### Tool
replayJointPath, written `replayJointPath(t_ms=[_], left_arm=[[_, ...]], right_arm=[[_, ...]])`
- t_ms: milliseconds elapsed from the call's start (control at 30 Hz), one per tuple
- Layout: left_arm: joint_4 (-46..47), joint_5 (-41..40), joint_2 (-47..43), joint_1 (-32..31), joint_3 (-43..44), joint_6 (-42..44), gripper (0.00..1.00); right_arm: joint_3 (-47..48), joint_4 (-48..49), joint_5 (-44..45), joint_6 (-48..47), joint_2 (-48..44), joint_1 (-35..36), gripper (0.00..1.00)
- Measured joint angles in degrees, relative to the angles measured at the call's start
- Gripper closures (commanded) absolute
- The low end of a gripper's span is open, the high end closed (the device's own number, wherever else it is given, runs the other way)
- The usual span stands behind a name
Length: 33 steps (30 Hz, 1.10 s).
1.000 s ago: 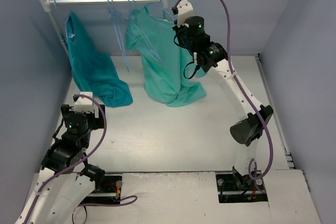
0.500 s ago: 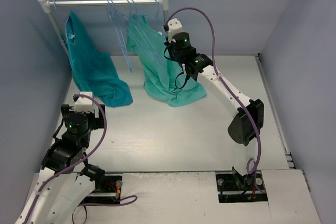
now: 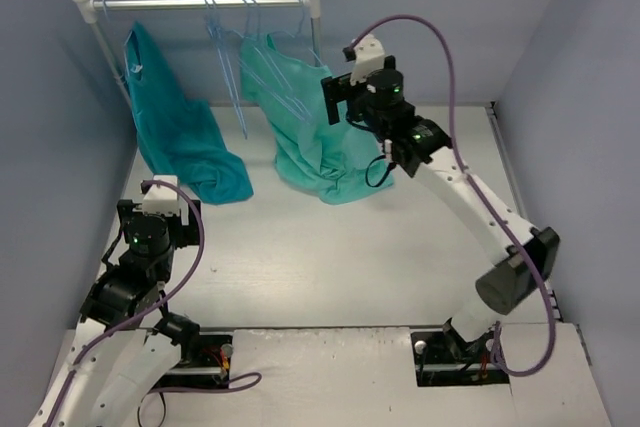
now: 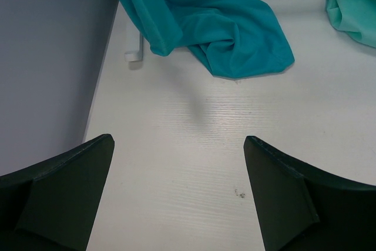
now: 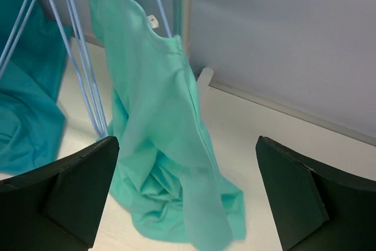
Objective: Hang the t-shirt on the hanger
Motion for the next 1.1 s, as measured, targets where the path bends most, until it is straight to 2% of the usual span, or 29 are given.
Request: replayJointPath(t_ms=[333, 533, 800, 1100], left_arm=[[-1.45, -0.87, -0.39, 0.0, 0.71, -0.29, 0.1], [-3.46, -0.32, -2.62, 0.0, 2.74, -1.37, 0.1], [-4.94, 1.54, -8.83, 0.0, 2.15, -4.83, 0.1], [-5.06, 1.52, -10.12, 0.0, 0.67, -6.36, 0.1]], right_arm=[[-28.75, 1.35, 1.89, 2.22, -38.72, -6.91, 0.0], [-42.39, 0.81, 2.71, 1.79, -55.4, -7.01, 0.0], [-50.82, -0.1, 6.47, 2.26, -66.43, -7.04, 0.0], [-52.23, -0.04, 12.39, 5.72, -66.71, -7.04, 0.0]])
